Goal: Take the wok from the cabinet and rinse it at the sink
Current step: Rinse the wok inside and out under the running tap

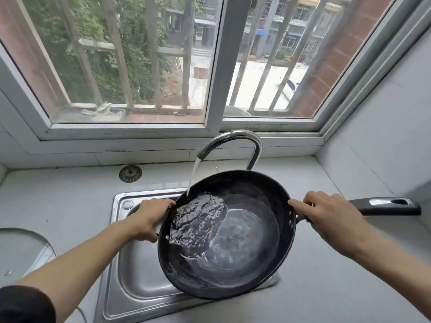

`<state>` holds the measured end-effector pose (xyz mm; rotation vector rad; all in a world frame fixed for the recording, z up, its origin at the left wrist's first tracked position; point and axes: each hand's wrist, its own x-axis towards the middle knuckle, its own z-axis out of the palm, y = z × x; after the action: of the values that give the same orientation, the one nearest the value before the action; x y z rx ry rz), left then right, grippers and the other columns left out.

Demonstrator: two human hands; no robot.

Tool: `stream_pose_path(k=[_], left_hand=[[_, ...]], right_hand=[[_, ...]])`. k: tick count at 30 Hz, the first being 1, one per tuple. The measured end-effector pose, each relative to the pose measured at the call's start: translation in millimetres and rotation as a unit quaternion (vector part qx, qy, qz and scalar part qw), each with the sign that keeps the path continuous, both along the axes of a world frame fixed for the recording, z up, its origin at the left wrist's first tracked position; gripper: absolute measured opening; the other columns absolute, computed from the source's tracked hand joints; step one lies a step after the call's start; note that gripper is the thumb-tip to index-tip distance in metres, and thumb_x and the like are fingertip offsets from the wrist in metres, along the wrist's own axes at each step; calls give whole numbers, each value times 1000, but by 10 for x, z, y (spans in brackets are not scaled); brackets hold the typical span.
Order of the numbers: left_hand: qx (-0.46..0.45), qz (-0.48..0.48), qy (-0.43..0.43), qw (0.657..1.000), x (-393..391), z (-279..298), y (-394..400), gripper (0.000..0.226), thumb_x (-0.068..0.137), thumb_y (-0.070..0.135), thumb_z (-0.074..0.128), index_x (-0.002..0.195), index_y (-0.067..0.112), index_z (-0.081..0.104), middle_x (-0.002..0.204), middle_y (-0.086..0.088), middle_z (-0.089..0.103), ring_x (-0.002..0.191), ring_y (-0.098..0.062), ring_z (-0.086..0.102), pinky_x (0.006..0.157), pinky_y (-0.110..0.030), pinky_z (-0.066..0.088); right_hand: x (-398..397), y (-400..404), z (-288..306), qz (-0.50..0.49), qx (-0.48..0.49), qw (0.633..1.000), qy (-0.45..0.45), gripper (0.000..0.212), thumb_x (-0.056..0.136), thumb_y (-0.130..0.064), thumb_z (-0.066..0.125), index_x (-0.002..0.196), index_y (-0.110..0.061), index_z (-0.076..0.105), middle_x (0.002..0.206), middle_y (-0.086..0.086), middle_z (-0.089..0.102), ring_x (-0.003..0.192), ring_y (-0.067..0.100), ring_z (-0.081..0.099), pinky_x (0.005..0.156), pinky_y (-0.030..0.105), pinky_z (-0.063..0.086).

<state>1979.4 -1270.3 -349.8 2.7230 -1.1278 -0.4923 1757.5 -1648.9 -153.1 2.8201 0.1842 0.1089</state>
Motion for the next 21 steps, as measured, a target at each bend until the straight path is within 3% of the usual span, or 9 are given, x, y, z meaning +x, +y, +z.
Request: stream_pose_path(k=[6,10,16,21], left_hand=[[-47,21,-26,998,33,-99,-107,105,52,47,79,142,30,28,135,7,45,126,-21,42,101,-35,34],[-77,22,-34,996,1,-156,-231,98,60,45,76,143,25,30,136,3,46,128,-24,42,103,-38,32],[-123,27,-49,991,19,-222,-343,91,59,51,77,137,22,40,130,0,52,122,-28,47,99,-41,36],[-124,35,-78,989,42,-218,-357,91,59,42,81,137,15,42,130,-5,52,122,-29,47,98,-43,36]], right_hand=[[-126,124,20,-27,-7,1000,-7,70,51,12,74,111,-23,65,75,-3,51,59,23,50,49,31,34],[-153,222,67,-38,-32,999,-22,81,39,18,72,111,-18,67,75,0,52,58,25,49,50,29,32],[-233,286,56,-60,-46,997,-24,87,37,20,71,117,-15,65,77,2,51,61,28,50,51,33,33],[-294,299,-62,-82,-36,996,-23,89,39,18,71,121,-16,64,80,2,52,64,28,52,53,32,30]])
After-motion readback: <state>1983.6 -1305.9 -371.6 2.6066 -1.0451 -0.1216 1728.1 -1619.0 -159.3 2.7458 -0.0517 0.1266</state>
